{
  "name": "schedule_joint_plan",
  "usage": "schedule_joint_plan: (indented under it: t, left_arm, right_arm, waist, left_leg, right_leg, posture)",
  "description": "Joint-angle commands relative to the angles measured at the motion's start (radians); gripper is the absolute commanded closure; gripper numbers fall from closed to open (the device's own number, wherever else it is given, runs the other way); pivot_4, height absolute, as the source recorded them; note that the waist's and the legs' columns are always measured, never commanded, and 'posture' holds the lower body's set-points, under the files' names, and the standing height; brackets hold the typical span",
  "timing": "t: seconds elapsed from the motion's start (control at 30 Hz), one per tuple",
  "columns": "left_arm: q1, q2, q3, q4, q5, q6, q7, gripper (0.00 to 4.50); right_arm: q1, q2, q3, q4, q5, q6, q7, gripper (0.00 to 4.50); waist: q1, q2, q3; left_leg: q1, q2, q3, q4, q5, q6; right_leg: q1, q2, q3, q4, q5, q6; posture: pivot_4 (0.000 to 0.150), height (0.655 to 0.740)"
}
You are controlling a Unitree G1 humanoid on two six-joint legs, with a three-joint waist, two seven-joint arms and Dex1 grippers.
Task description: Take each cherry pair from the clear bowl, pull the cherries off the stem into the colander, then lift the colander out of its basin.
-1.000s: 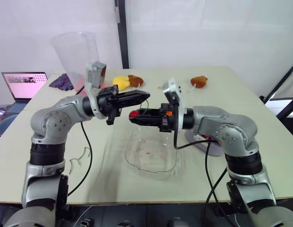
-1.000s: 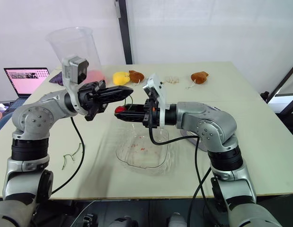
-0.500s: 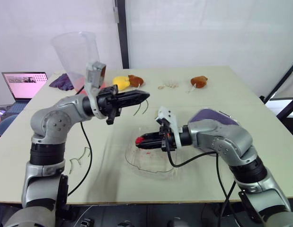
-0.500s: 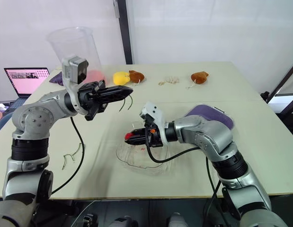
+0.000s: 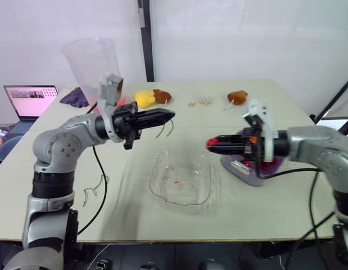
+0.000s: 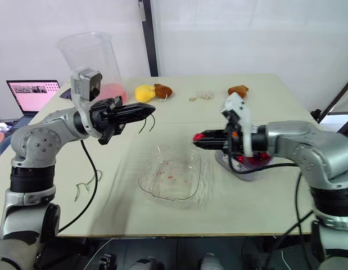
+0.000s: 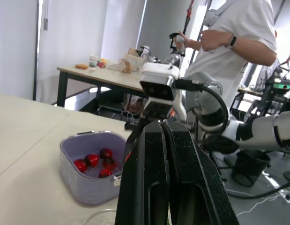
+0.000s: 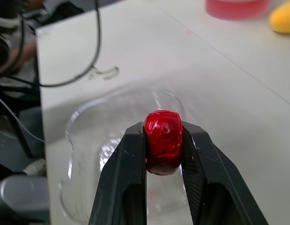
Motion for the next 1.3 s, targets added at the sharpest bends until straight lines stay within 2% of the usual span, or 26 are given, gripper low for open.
schedule_joint_plan:
  t: [0.03,0.23,0.5,0.8,0.83,0.87,0.97,1.0,1.07,1.2,1.3]
  left_arm:
    - [0.0,0.016,0.026,-0.007,-0.005,-0.022,-0.012,4.5]
    - [0.03,0.055,0.048,-0.004,-0.003,-0.028,-0.01,4.5]
    - [0.057,0.097,0.085,-0.014,-0.002,-0.036,0.013,4.5]
    - [0.104,0.106,0.099,-0.041,-0.009,-0.035,0.033,4.5]
    - [0.105,0.104,0.099,-0.043,-0.009,-0.035,0.036,4.5]
    - [0.106,0.103,0.098,-0.044,-0.009,-0.035,0.037,4.5]
    - [0.115,0.106,0.097,-0.047,-0.011,-0.031,0.037,4.5]
    - [0.117,0.111,0.096,-0.047,-0.011,-0.028,0.034,4.5]
    - [0.121,0.122,0.1,-0.044,-0.01,-0.022,0.033,4.5]
    - [0.165,0.169,0.107,-0.056,-0.011,0.011,0.03,4.5]
    - [0.252,0.248,0.108,-0.063,0.008,0.036,0.002,4.5]
  right_arm:
    - [0.017,-0.076,-0.064,0.031,-0.026,-0.044,0.043,3.53]
    - [0.094,-0.14,-0.031,0.102,-0.14,-0.161,0.071,3.53]
    - [0.135,-0.115,0.077,0.198,-0.278,-0.268,0.077,3.53]
    - [0.106,-0.08,0.154,0.293,-0.388,-0.323,0.065,3.53]
    - [0.095,-0.076,0.155,0.308,-0.403,-0.334,0.06,2.94]
    - [0.087,-0.073,0.156,0.317,-0.413,-0.342,0.059,2.66]
    - [0.065,-0.094,0.166,0.317,-0.453,-0.377,0.078,1.38]
    - [0.05,-0.097,0.157,0.309,-0.447,-0.369,0.088,0.85]
    - [0.012,-0.104,0.136,0.294,-0.424,-0.346,0.113,0.07]
    - [-0.064,-0.101,0.086,0.208,-0.311,-0.316,0.213,0.03]
    - [-0.202,-0.033,0.031,0.104,-0.087,-0.148,0.239,0.03]
  waist:
    - [0.0,0.0,0.0]
    - [-0.002,0.0,0.0]
    - [0.0,0.0,0.0]
    - [0.001,0.0,0.0]
    - [0.001,0.0,0.0]
    - [0.0,0.0,0.0]
    - [0.0,0.0,0.0]
    - [-0.001,0.0,0.0]
    - [-0.002,0.0,0.0]
    - [-0.004,0.001,0.0]
    - [-0.017,0.002,0.001]
  left_leg:
    - [0.0,0.0,0.0,0.0,0.0,0.0]
    - [0.0,0.001,0.001,0.0,0.0,0.0]
    - [0.0,0.0,0.001,0.0,0.0,0.0]
    - [0.0,0.0,0.001,0.0,0.0,0.0]
    - [0.0,0.0,0.001,0.0,0.0,0.0]
    - [0.0,0.0,0.001,0.0,0.0,0.0]
    - [0.0,0.0,0.001,0.0,0.0,0.0]
    - [0.0,0.0,0.001,0.0,0.0,0.0]
    - [0.0,0.0,0.001,0.0,0.0,0.0]
    - [0.0,0.001,0.001,-0.001,0.0,0.0]
    - [0.0,0.001,0.002,-0.002,0.0,0.0]
  right_leg:
    - [0.0,0.0,0.0,0.0,0.0,0.0]
    - [0.0,0.0,0.0,0.0,0.0,0.0]
    - [0.0,0.0,0.0,0.0,0.0,0.0]
    - [0.0,0.0,0.0,0.0,0.0,0.0]
    - [0.0,0.0,0.0,0.0,0.0,0.0]
    - [0.0,0.0,0.0,0.0,0.0,0.0]
    - [-0.001,0.0,0.0,0.0,0.0,0.0]
    - [-0.001,0.0,0.0,0.0,0.0,0.0]
    - [-0.001,0.0,0.0,0.0,0.0,0.0]
    - [-0.001,0.0,0.0,0.0,0.0,0.0]
    - [-0.002,0.0,0.001,0.0,0.0,0.0]
  posture:
    - [0.15,0.74]
    - [0.15,0.74]
    - [0.15,0.74]
    - [0.15,0.74]
    - [0.15,0.74]
    - [0.15,0.74]
    - [0.15,0.74]
    - [0.15,0.74]
    - [0.15,0.74]
    - [0.15,0.74]
    - [0.15,0.74]
